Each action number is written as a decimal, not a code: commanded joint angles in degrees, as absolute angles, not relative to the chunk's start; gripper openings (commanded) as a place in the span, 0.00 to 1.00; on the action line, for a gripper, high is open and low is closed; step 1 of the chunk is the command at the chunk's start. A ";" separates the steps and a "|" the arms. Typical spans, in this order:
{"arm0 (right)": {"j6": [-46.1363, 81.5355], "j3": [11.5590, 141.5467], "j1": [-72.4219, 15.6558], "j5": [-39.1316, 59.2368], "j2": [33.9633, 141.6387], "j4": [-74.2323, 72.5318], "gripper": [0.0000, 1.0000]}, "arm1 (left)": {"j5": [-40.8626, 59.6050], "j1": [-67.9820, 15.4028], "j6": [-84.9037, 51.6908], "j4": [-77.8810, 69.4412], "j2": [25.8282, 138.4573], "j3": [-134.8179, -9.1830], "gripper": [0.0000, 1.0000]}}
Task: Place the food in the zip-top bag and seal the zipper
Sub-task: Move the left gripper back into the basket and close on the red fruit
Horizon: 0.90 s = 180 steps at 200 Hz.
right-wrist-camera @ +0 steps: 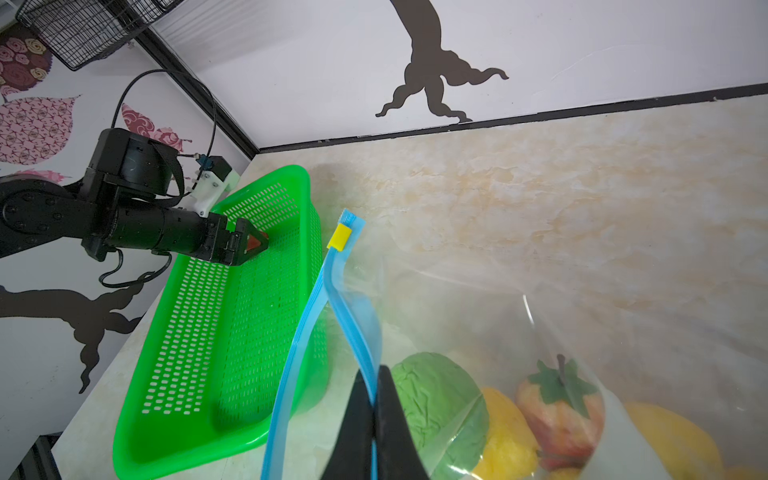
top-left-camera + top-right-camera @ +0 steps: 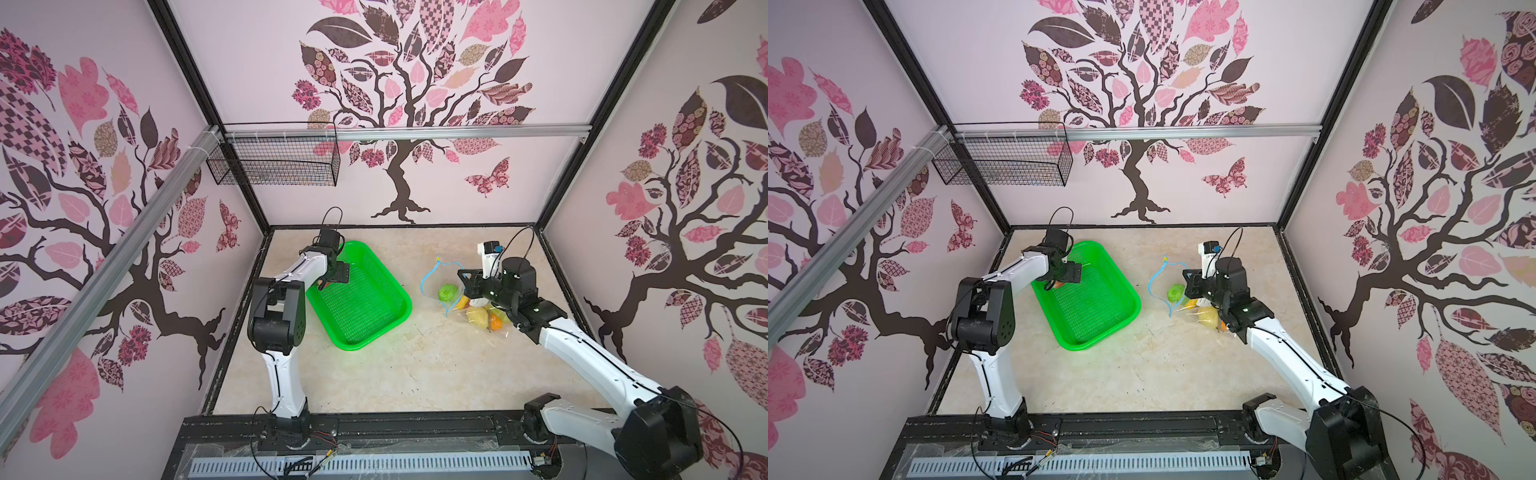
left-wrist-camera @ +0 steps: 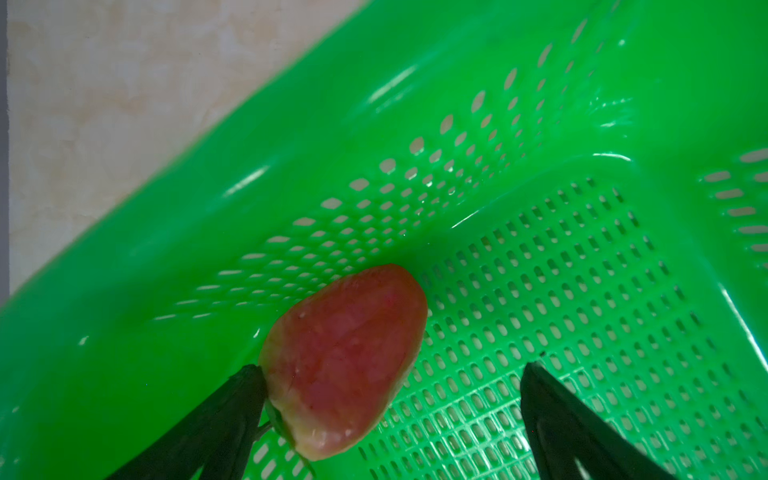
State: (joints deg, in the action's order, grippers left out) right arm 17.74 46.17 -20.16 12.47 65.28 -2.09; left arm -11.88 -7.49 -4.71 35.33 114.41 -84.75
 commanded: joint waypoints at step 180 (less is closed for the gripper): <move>17.01 48.25 -20.08 11.98 65.29 -1.54 0.00 | -2.91 -8.02 -13.95 41.54 115.87 -90.35 0.99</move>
State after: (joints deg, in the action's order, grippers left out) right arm 17.74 46.22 -20.16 12.16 65.28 -1.65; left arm -8.08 -10.41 -10.52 41.71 114.41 -87.31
